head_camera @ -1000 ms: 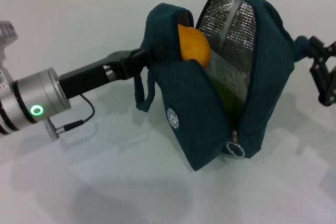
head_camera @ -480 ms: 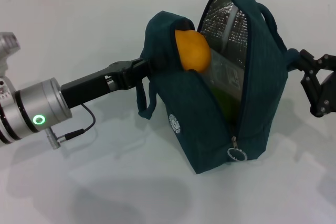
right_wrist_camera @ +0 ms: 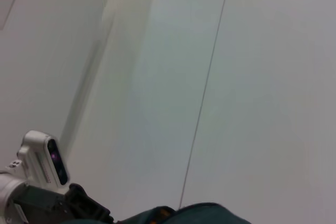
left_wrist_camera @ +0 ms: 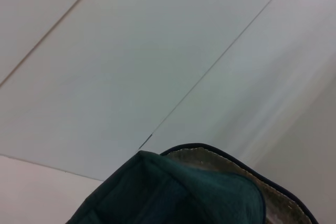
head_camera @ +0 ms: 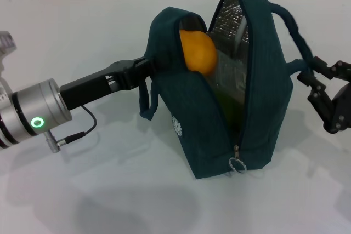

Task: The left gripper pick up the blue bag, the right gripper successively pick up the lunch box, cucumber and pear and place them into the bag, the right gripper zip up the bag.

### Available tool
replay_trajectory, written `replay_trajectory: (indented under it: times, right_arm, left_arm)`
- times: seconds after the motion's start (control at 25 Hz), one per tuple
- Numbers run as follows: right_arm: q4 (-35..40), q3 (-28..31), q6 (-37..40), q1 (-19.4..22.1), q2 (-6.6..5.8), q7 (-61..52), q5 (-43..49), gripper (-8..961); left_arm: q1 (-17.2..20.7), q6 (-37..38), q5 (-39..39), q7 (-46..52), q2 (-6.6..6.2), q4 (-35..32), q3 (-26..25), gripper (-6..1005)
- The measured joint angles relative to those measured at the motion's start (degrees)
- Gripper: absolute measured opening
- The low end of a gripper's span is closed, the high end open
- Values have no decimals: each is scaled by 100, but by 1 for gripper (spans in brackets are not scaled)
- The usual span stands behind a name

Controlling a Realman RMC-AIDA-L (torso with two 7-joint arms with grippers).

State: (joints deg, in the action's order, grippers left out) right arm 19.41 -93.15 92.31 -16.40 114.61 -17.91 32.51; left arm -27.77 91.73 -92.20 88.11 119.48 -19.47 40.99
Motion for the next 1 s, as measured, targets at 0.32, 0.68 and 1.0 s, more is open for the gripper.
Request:
replay_trajectory:
  times: [0.32,0.68,1.0]
  right_arm:
    - [-62,38,104,27,0,92,-10,286]
    - [-555,288,858,71,6,543,-65,594]
    - [-843,660,1774,275,0,548,-42,592]
  left_arm:
    - [41,7,7,6,-4,-4,-4,118]
    - [79,12,27,14,-4,-5,-13,118]
    - [80,26,29,51,-4,-5,-12,119]
